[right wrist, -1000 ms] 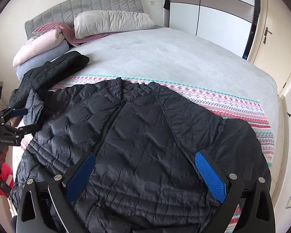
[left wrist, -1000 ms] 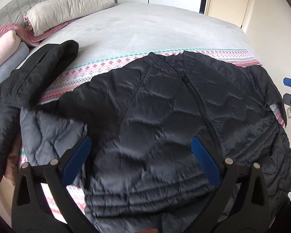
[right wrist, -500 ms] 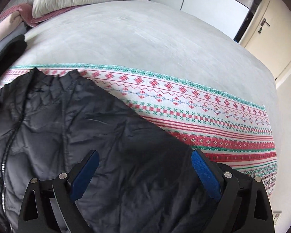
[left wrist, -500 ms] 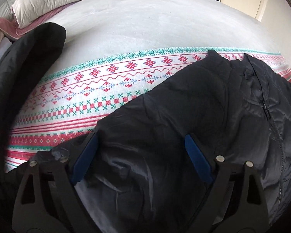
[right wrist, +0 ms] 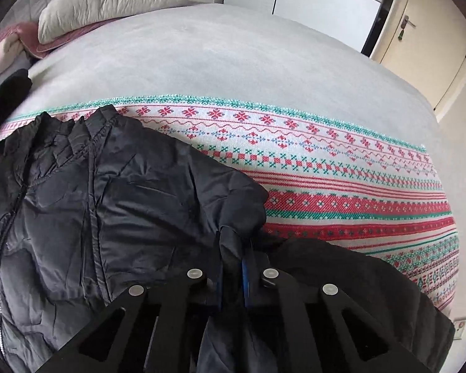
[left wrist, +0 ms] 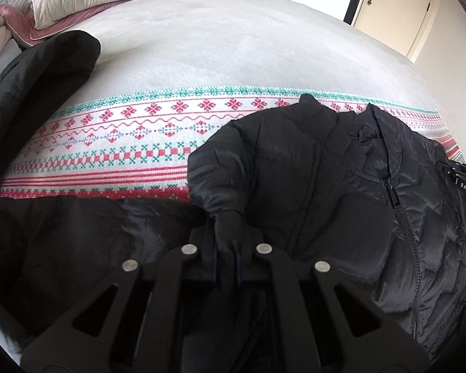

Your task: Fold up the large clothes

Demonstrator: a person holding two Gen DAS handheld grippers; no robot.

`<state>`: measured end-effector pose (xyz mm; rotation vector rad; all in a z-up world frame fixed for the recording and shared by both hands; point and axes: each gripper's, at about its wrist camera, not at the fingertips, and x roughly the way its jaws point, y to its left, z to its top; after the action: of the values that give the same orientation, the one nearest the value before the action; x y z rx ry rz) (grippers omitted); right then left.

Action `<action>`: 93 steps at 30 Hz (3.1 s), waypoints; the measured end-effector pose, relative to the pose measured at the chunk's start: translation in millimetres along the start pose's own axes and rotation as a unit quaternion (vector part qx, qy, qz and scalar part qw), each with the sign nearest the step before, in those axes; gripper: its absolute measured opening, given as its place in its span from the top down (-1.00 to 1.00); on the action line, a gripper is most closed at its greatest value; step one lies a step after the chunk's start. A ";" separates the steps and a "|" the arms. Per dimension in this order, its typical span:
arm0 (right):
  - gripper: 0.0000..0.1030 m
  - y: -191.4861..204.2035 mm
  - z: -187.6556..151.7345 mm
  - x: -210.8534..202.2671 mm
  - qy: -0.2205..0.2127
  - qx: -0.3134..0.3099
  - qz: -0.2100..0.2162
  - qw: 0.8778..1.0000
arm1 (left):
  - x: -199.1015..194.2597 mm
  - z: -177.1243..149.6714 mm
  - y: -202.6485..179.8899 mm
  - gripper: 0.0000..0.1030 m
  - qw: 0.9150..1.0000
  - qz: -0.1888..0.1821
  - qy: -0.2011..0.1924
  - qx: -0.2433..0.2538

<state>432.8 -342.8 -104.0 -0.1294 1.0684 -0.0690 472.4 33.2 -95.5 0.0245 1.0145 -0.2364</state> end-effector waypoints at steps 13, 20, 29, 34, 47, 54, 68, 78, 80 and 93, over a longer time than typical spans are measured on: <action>0.61 -6.4 83.3 -20.5 -0.076 0.064 -0.072 0.992 | -30.8 32.3 -24.5 0.21 0.995 0.040 -0.093 -0.001; -0.40 11.8 54.5 -58.2 -0.094 0.003 -0.023 0.995 | -104.9 -9.3 -9.9 -0.60 0.987 0.092 -0.112 0.067; -0.57 8.4 -7.0 -120.6 -0.076 0.042 0.063 0.994 | -131.9 -76.3 37.4 -0.76 0.992 0.099 -0.067 0.039; -0.58 16.5 -32.2 -141.2 -0.059 0.044 0.095 0.993 | -85.7 -91.1 42.7 -0.76 0.996 0.084 -0.007 0.013; -0.58 5.9 -61.2 -150.5 -0.038 0.049 0.090 0.994 | -214.8 -73.9 93.5 0.87 0.970 0.151 -0.165 -0.099; -0.58 -4.9 -70.5 -148.2 -0.033 0.060 0.088 0.994 | -254.1 -95.6 194.8 0.89 0.918 0.287 -0.192 -0.195; -0.64 -102.2 -77.4 -183.9 -0.063 0.122 0.050 0.989 | -183.9 -153.2 244.6 -0.58 0.895 0.383 -0.036 -0.226; -0.76 -238.3 -135.9 -176.7 -0.021 0.236 -0.023 0.971 | -214.2 -149.0 115.5 -0.63 0.966 0.195 -0.057 -0.159; -0.76 -262.2 -155.5 -160.1 -0.001 0.273 -0.030 0.961 | -214.1 -152.8 87.1 -0.63 0.977 0.163 -0.056 -0.129; 0.81 -274.7 -183.5 -90.6 -0.003 0.347 0.010 0.938 | -185.2 -197.6 -26.9 -0.64 0.996 0.043 -0.028 -0.071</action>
<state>230.0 -617.3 -74.2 0.5209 0.9852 -0.4226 207.7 66.8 -41.6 -0.0668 0.9691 -0.0850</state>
